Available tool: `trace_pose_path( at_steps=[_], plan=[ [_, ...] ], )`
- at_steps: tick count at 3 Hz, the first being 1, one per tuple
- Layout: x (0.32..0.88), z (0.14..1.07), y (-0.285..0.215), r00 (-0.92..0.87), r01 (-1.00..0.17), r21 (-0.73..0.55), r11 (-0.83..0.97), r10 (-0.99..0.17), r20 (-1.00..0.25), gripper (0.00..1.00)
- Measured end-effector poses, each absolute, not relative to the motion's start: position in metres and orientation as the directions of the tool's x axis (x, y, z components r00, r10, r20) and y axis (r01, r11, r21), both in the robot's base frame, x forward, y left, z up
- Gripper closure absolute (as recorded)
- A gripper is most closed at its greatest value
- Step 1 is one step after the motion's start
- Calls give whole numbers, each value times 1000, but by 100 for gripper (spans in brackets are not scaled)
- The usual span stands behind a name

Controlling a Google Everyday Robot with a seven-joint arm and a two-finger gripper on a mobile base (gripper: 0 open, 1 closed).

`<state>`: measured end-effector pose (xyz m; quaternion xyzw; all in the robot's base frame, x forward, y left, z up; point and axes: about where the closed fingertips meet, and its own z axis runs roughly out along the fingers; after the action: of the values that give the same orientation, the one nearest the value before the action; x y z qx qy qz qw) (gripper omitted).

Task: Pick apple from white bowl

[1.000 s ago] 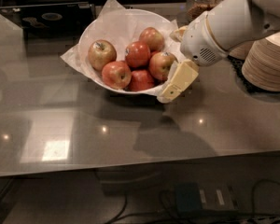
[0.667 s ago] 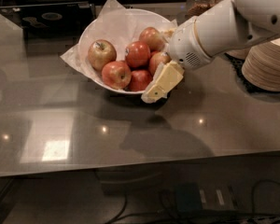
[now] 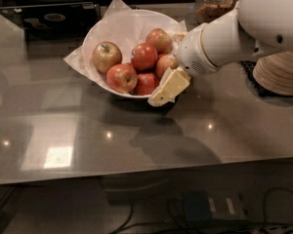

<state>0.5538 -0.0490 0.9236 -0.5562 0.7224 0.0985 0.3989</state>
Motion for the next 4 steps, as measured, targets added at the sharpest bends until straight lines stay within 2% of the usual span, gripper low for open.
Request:
trace_pose_path(
  at_steps=[1, 2, 4],
  plan=[
    [565, 918, -71, -84, -851, -342, 400, -744, -662, 0],
    [571, 916, -80, -87, -838, -355, 415, -744, -663, 5],
    [573, 933, -82, -45, -837, -353, 419, -694, -719, 9]
  ],
)
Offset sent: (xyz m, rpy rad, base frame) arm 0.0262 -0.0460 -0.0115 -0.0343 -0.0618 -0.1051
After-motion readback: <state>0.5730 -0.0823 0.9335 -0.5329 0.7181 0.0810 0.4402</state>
